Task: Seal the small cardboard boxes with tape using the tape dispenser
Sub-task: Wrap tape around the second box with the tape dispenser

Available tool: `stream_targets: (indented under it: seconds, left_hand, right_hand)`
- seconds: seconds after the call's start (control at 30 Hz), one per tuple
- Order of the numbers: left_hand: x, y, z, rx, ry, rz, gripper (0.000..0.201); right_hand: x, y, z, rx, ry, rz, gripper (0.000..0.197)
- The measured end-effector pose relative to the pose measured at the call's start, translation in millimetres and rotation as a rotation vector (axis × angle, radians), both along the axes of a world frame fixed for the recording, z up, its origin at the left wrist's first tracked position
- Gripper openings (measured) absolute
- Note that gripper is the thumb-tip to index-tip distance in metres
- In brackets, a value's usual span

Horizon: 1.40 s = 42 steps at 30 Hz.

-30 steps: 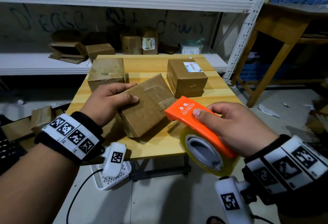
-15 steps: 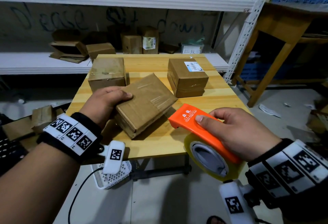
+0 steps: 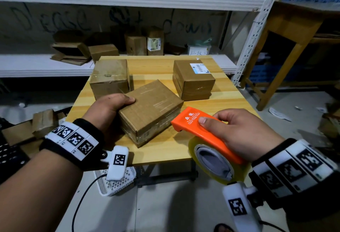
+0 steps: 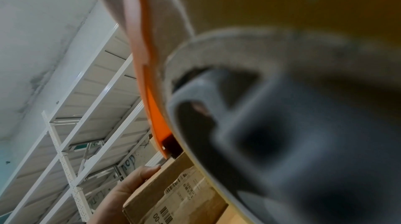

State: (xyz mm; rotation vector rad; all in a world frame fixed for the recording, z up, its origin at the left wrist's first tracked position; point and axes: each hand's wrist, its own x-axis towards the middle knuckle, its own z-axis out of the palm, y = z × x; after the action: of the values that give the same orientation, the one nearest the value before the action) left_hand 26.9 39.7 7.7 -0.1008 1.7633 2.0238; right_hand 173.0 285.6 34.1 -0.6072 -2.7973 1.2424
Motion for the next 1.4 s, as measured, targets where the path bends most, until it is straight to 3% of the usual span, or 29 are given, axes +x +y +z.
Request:
stream_targets:
  seconds: [0.17,0.27,0.37,0.47,0.57,0.67,0.8,1.0,1.4]
  left_hand:
    - [3.6,1.4,6.7,-0.145,0.225,0.024,0.021]
    - [-1.5,-6.2,5.6,-0.374,0.558,-0.005,0.033]
    - [-6.7,-11.8,1.7,-0.625,0.828,-0.128,0.028]
    - [-5.1,-11.4,3.2,-0.703,0.822,-0.226,0.028]
    - [-1.5,-14.6,10.7,-0.837,0.829,-0.380,0.096]
    - [2.8,-12.7,20.3,-0.983,0.841,-0.477,0.123]
    - [8.2,-6.0,24.3,-0.977,0.797,-0.440,0.120]
    - [10.0,1.5,19.5,-0.937,0.730,-0.351,0.100]
    - [12.2,2.9,17.6,-0.933,0.743,-0.318,0.096]
  right_hand:
    - [2.5,-0.7,0.6,-0.018,-0.008,-0.005,0.046]
    - [2.8,-0.8,0.7,-0.008,-0.004,-0.009,0.046]
    - [3.7,-2.6,0.9,-0.002,-0.003,-0.003,0.046]
    - [4.3,-3.5,0.0,-0.002,-0.008,-0.003,0.046]
    - [5.5,-2.7,-0.6,-0.013,-0.009,-0.005,0.047]
    - [7.6,-1.0,-1.0,-0.010,-0.009,-0.002,0.048]
    - [8.3,0.9,-2.3,-0.004,-0.006,0.006,0.049]
    - [12.8,1.7,-2.7,-0.015,-0.011,0.018,0.048]
    - [13.3,-3.1,-6.3,-0.012,-0.040,0.022,0.045]
